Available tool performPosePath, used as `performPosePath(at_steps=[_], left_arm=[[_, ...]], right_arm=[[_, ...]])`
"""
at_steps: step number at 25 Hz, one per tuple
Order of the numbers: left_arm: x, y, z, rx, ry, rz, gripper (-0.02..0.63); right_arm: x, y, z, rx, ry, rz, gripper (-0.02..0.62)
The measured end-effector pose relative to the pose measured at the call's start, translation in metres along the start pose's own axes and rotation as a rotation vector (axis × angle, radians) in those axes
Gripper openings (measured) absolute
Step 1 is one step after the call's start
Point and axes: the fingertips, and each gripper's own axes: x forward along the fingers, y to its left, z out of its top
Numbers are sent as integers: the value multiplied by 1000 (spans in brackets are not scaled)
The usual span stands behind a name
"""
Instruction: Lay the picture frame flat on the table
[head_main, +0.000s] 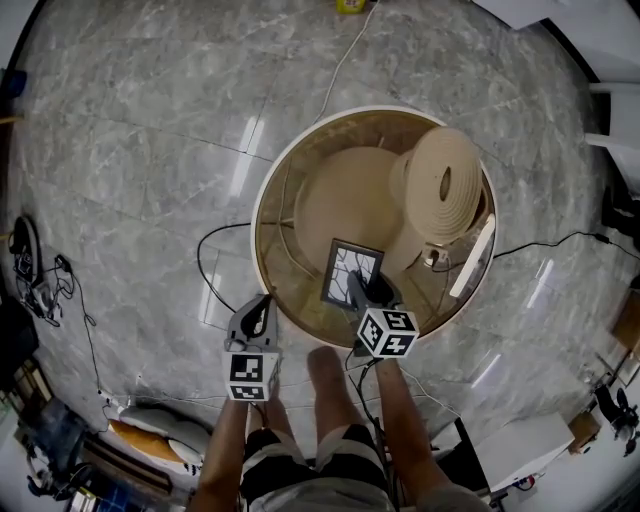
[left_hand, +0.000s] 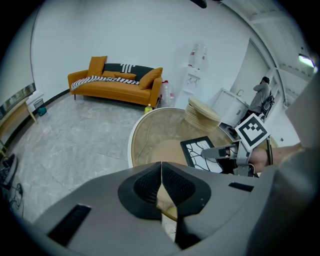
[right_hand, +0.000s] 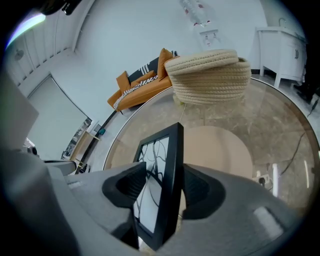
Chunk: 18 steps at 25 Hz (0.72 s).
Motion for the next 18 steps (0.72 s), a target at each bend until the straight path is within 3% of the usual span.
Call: performPosePath(at_steps=[18], left_arm=[[-5,-3,0,18,-14,-20,21]], right_arm=[[-4,-16,-9,-47,-32,-106,241]])
